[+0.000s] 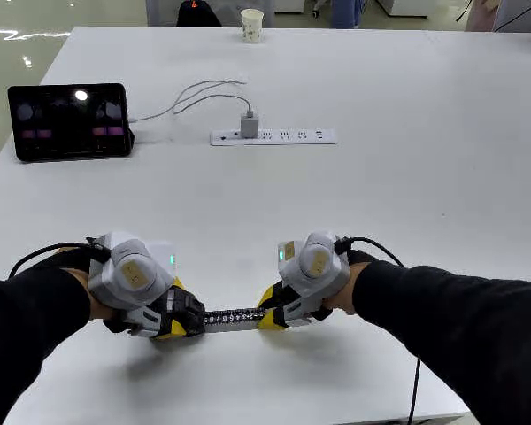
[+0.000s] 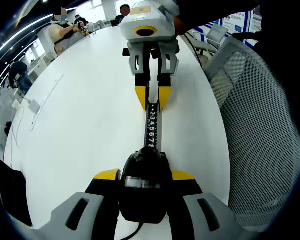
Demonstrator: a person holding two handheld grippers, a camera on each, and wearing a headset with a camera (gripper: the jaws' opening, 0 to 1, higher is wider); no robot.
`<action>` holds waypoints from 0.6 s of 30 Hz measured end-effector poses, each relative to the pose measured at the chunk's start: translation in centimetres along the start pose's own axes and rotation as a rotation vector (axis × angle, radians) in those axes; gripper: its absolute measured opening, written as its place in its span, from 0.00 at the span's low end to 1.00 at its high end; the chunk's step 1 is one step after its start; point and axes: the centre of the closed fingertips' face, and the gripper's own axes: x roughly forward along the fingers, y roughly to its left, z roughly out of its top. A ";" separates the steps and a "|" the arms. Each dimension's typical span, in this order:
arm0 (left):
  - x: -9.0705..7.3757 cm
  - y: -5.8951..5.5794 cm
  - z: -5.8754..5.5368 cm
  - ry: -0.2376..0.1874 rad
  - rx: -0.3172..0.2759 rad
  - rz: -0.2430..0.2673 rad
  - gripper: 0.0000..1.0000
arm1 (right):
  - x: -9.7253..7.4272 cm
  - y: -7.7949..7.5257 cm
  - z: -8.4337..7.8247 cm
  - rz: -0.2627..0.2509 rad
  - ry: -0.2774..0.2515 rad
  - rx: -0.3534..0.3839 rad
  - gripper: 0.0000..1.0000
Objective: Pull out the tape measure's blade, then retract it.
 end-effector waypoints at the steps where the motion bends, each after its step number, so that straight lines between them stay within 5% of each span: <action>1: 0.0 0.0 0.0 0.000 0.000 0.000 0.31 | -0.1 0.0 -0.1 -0.001 0.001 0.000 0.10; 18: 0.0 0.0 0.0 0.001 -0.003 0.000 0.31 | -0.9 -0.1 -1.1 -0.001 0.001 0.006 0.10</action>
